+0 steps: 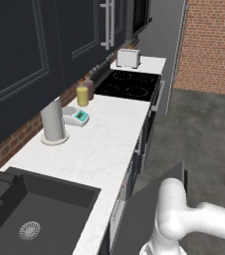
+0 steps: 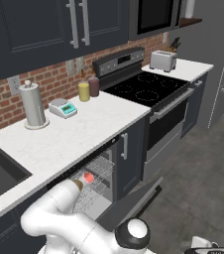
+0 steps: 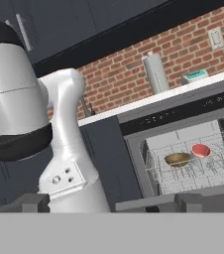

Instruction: Pick up the cup and bowl from the counter, place them in the dishwasher, and close the dishwasher door.

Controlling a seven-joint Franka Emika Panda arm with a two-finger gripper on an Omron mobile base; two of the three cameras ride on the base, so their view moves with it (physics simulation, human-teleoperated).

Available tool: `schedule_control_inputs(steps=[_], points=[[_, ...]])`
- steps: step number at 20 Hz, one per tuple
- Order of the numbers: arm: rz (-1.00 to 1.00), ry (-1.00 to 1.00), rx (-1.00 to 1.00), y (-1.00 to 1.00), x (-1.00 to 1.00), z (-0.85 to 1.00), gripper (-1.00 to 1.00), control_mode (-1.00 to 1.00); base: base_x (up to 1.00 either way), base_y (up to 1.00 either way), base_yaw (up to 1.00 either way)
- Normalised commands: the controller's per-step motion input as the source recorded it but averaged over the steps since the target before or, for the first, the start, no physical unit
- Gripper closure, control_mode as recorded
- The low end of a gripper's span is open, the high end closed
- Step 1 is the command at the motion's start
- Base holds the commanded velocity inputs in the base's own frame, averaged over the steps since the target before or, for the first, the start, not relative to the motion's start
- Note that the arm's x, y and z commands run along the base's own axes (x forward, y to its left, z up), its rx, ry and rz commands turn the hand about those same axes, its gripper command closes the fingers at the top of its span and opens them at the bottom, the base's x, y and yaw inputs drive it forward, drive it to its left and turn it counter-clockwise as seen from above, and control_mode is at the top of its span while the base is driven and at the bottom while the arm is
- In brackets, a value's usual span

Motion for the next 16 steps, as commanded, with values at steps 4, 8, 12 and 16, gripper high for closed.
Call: schedule_control_inputs(steps=[4,8,12,16], points=[[-0.04,0.0,0.19,0.1,0.3,-0.43,-1.0,-1.0,0.0,0.0,0.0],[-0.01,0.0,0.14,0.09,0.32,-0.27,-1.0,-1.0,0.0,0.0,0.0],[0.0,0.03,0.11,0.0,0.56,-0.22,-1.0,-1.0,0.0,0.0,0.0],[0.0,0.14,0.06,0.0,0.84,-0.48,-1.0,-1.0,0.0,0.0,0.0]])
